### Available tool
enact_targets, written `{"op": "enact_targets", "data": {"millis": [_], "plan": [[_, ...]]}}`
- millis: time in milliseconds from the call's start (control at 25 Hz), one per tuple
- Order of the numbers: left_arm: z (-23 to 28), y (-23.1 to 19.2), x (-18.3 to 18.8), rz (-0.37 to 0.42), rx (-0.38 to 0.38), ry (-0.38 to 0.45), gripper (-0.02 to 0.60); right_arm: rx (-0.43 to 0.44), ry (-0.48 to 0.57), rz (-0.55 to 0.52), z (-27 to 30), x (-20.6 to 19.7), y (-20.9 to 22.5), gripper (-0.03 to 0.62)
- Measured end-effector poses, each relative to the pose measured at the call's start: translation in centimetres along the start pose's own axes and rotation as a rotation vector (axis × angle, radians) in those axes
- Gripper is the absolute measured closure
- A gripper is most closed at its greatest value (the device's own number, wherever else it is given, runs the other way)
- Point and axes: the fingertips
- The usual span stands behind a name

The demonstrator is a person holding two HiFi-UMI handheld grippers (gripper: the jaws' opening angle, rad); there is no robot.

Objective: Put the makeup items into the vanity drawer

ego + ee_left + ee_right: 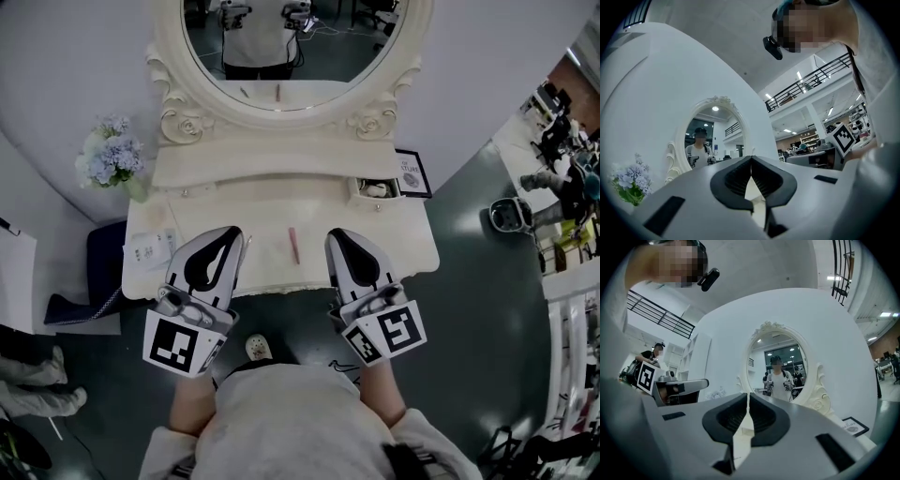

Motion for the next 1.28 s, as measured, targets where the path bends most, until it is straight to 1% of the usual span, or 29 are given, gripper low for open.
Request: {"op": "enact_targets", "data": {"millis": [120,160,280,320,440,560,680,840,920,1040,1280], "plan": [[0.3,-1.0,-1.3,0.002,-0.039,-0.036,0.566,-0.028,-0.018,0.006,1.1,-0.8,0.1,0.566],[0.6,-1.4,-1.3,-0.004,-0.044,-0.028,0.566,-0.036,-0.026,0.008,1.5,-1.1,0.1,0.566],[1.7,-2.4,-0.5,-0.027,-0.053,0.035,0.566,-0.062,-0.047,0.017,2.5,-2.1,0.4,0.566],[1.8,-2.6,-0.9,-0.026,-0.066,0.029,0.566,-0.071,-0.055,0.021,2.8,-2.5,0.5,0.566],[1.5,-3.0,-3.2,-0.011,-0.113,-0.059,0.566,-0.096,-0.09,0.031,3.4,-3.7,0.7,0.566],[2.1,-3.6,-3.3,-0.032,-0.119,-0.037,0.566,-0.112,-0.131,0.04,4.1,-5.2,0.9,0.566],[2.4,-3.8,-4.7,-0.039,-0.136,-0.073,0.566,-0.13,-0.179,0.052,4.5,-7.0,1.5,0.566],[3.2,-4.2,-5.6,-0.062,-0.138,-0.077,0.566,-0.154,-0.255,0.079,5.0,-9.8,2.5,0.566],[3.4,-4.2,-6.4,-0.06,-0.151,-0.101,0.566,-0.164,-0.296,0.095,5.1,-11.4,2.9,0.566],[3.6,-4.1,-7.8,-0.062,-0.163,-0.135,0.566,-0.168,-0.358,0.123,5.2,-14.0,3.4,0.566],[3.9,-4.1,-9.5,-0.089,-0.162,-0.177,0.566,-0.172,-0.461,0.188,4.8,-18.2,3.8,0.566]]}}
Point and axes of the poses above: the fingertips, and each gripper's own axes: z forward along the fingers, y to its right, x out of its top, and after that the axes turned 7 degrees about x, right-handed
